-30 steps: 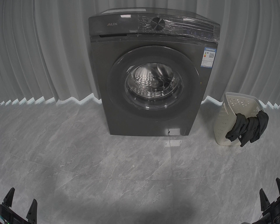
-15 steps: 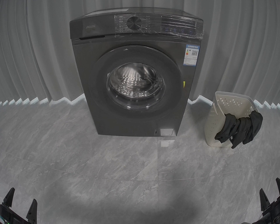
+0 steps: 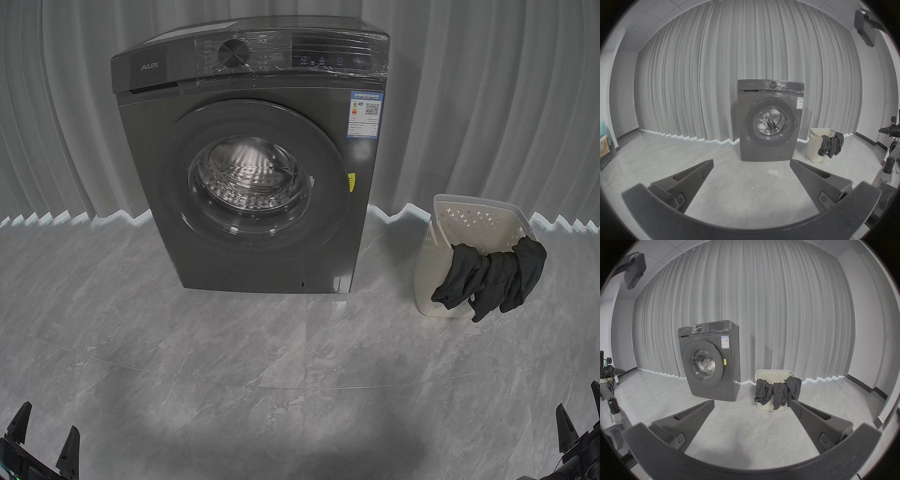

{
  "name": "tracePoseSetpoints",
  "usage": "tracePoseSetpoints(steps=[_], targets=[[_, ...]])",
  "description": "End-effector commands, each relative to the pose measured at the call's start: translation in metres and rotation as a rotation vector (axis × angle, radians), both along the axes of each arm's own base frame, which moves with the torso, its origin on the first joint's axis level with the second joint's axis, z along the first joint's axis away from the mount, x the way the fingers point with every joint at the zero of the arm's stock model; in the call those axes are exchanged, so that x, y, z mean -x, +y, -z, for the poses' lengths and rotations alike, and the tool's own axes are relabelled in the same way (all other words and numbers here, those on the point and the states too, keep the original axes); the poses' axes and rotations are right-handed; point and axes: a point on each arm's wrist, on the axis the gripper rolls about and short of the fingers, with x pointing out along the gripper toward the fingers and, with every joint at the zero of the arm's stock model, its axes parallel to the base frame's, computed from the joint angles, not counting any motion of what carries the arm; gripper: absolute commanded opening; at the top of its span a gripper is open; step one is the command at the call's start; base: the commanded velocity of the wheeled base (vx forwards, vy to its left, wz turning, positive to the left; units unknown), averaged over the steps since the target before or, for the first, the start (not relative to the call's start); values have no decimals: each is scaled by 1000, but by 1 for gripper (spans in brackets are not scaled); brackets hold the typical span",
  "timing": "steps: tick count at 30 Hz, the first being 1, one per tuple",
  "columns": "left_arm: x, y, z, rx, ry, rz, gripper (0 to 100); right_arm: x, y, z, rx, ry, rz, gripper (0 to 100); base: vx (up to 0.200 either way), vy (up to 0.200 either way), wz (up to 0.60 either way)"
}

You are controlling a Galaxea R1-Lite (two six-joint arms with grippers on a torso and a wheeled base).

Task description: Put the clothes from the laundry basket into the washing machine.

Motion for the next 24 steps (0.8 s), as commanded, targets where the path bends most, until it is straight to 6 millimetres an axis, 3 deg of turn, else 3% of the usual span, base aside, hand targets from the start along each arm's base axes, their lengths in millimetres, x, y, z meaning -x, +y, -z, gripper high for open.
tracePoseSetpoints(steps=[1, 21, 24], targets=[[0, 0, 5, 0, -1, 0, 100, 0, 0, 5, 0, 1, 0, 100, 0, -200, 0], [0, 0, 5, 2, -1, 0, 100, 0, 0, 5, 0, 1, -1, 100, 0, -200, 0], [0, 0, 5, 2, -1, 0, 100, 0, 0, 5, 0, 1, 0, 100, 0, -200, -600]])
